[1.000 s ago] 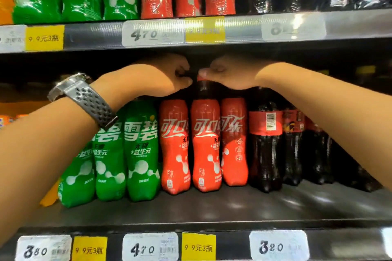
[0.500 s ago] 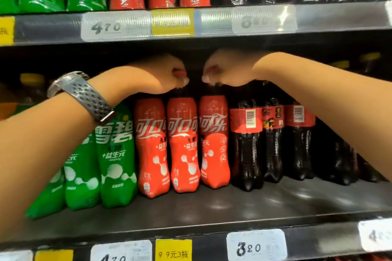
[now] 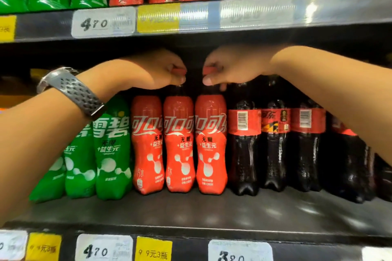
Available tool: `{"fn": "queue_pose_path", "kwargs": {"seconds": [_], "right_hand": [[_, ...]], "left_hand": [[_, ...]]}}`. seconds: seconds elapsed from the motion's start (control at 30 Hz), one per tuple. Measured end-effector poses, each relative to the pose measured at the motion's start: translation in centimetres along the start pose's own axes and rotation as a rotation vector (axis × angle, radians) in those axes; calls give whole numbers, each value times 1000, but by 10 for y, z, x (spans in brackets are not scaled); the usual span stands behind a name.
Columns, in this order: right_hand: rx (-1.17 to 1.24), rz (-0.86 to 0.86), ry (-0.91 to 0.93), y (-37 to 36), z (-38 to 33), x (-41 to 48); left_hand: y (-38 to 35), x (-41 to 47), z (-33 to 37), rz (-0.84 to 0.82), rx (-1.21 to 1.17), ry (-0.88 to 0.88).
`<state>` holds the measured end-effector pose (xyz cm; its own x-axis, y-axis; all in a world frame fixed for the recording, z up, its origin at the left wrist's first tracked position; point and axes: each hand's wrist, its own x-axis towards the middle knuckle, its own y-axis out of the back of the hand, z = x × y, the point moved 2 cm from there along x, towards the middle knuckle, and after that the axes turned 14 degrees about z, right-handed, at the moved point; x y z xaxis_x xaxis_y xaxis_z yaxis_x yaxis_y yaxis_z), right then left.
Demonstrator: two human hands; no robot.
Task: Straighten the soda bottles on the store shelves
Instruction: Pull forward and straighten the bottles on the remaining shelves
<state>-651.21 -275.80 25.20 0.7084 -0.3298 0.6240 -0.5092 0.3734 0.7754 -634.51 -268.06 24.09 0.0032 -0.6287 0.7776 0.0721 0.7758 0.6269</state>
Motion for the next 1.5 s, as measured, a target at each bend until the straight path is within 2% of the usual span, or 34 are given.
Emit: {"fn": "queue_pose_path", "kwargs": {"seconds": [0.13, 0.27, 0.43, 0.57, 0.63, 0.73, 0.93, 1.03, 1.2, 1.3, 1.43, 1.5], "right_hand": [[-17, 17, 10, -3, 3, 1], [-164, 19, 57, 1, 7, -1], [-155, 11, -8, 17, 30, -17], [-145, 15, -47, 28, 50, -32], [-186, 15, -71, 30, 57, -38], [-259, 25, -136, 30, 66, -48], [-424, 131, -120, 27, 82, -60], [-348, 145, -98, 28, 86, -61], [-104, 47, -70, 35, 91, -65], [38, 1, -123, 39, 92, -69], [-87, 15, -118, 41, 93, -69], [-44, 21, -106, 39, 93, -71]], "left_hand": [[-5, 0, 8, 11, 0, -16], [-12, 1, 23, 53, -52, -40], [-18, 2, 41, 52, -64, -68], [-25, 3, 58, 148, -108, -78], [-29, 3, 67, 212, -49, -107], [-38, 5, 81, 202, -37, -157], [-53, 23, 99, 251, -19, -65], [-54, 28, 99, 244, -53, -35], [-50, 29, 97, 57, -174, -75], [-45, 29, 99, -14, -187, -83], [-46, 29, 99, 52, -14, -61], [-46, 28, 101, 39, -12, -63]]}}
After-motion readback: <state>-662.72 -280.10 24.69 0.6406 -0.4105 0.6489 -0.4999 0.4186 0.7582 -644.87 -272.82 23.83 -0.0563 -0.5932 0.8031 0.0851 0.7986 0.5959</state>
